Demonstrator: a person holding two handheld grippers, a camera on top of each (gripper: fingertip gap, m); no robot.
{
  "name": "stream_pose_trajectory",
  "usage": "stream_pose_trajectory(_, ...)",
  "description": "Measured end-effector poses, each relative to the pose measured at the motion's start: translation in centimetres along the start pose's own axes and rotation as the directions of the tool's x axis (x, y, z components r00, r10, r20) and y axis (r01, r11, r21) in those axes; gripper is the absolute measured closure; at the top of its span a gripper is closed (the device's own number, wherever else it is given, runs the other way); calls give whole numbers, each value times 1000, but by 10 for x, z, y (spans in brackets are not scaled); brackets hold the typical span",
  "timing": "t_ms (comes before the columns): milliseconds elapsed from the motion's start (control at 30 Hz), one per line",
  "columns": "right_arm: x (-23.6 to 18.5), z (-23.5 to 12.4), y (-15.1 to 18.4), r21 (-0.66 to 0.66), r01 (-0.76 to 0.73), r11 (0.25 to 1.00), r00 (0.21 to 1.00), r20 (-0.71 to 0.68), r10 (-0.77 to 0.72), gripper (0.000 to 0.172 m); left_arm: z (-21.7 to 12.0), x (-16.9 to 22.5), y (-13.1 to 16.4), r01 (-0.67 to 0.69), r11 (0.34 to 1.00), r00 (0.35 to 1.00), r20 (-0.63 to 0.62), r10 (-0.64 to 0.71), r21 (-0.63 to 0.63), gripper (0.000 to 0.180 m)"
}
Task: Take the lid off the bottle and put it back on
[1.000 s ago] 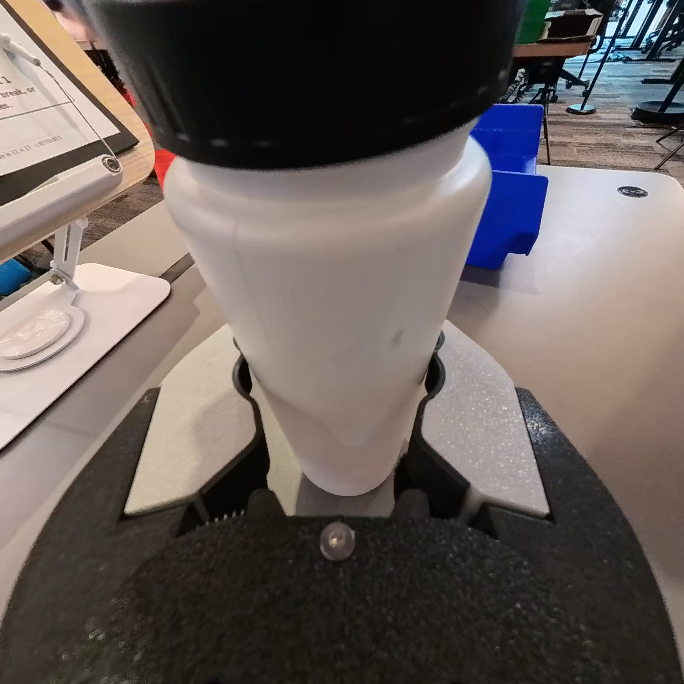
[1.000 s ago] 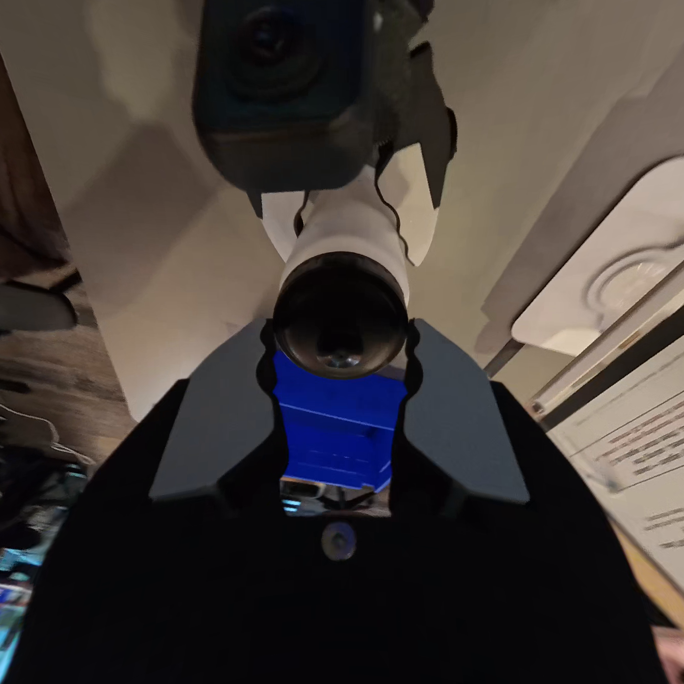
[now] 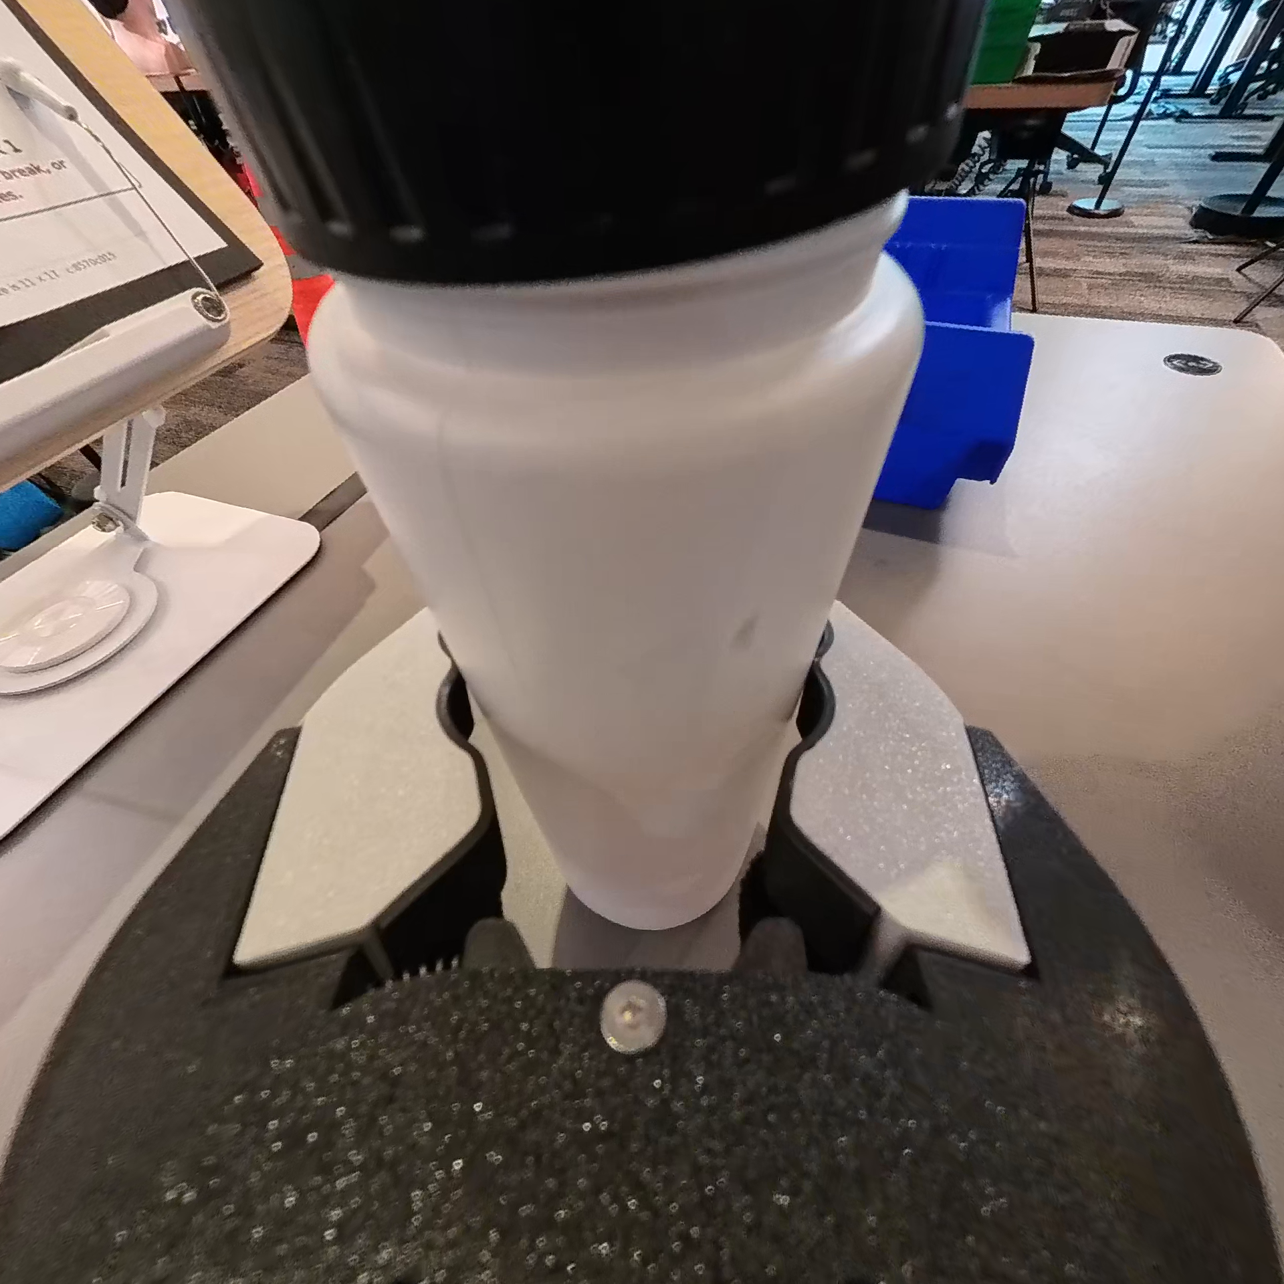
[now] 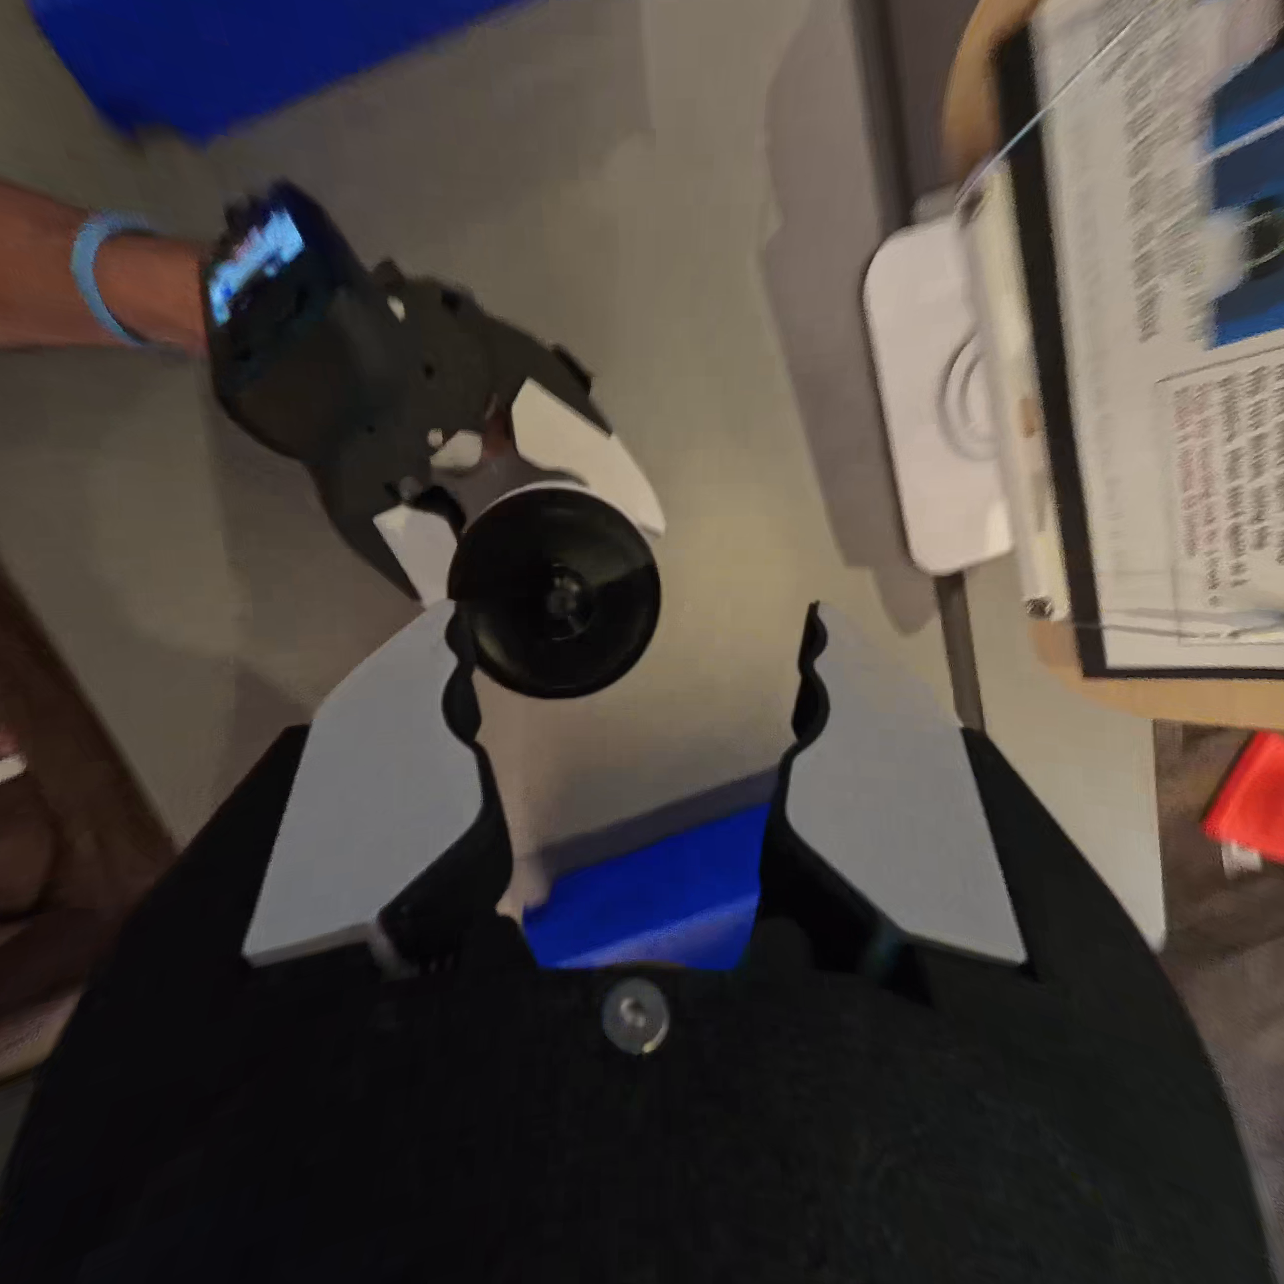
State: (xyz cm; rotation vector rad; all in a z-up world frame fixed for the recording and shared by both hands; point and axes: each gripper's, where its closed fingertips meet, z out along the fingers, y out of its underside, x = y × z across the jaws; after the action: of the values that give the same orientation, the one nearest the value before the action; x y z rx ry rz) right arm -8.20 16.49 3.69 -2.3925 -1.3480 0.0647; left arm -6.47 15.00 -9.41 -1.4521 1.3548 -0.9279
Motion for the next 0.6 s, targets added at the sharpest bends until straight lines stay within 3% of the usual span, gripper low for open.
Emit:
stream_pose_trajectory(67, -3, -8, -6, 231, -20, 973, 998, 54, 8, 83, 0, 0, 0, 0, 1000, 1000, -1, 0, 2, 88)
stream_pose_trajectory(133, -12, -21, -10, 512, -74, 856, 990, 144, -1, 84, 0, 0, 0, 0, 1000, 1000, -5, 0, 4, 88)
stream_pose_trajectory(167, -15, -29, -9, 652, -100, 752, 985, 173, -18, 90, 0, 0, 0, 0, 1000, 1000, -6, 0, 5, 88)
stream_pose_trajectory(233, -14, -41, -3, 866, -176, 469, 976, 217, -34, 95, 0, 1, 0, 0, 1000, 1000, -10, 0, 9, 88)
stream_pose_trajectory(267, -14, -46, 2, 920, -208, 331, 970, 237, -50, 88, 0, 1, 0, 1, 1000, 1000, -11, -1, 11, 88)
stream_pose_trajectory(300, -14, -47, 7, 931, -265, 252, 956, 287, -54, 88, 0, 1, 0, 2, 1000, 1000, -11, -2, 11, 88)
stream_pose_trajectory(333, -16, -42, 10, 923, -309, 230, 941, 332, -71, 84, 0, 1, 0, 2, 1000, 1000, -12, -1, 11, 88)
stream_pose_trajectory(500, -34, 2, 7, 868, -329, 371, 905, 403, -140, 62, -1, 3, 0, -5, 1000, 1000, -24, 6, 17, 88)
stream_pose_trajectory(600, -41, 11, 1, 844, -322, 429, 858, 452, -244, 63, -1, 3, 0, -4, 1000, 999, -33, 4, 20, 88)
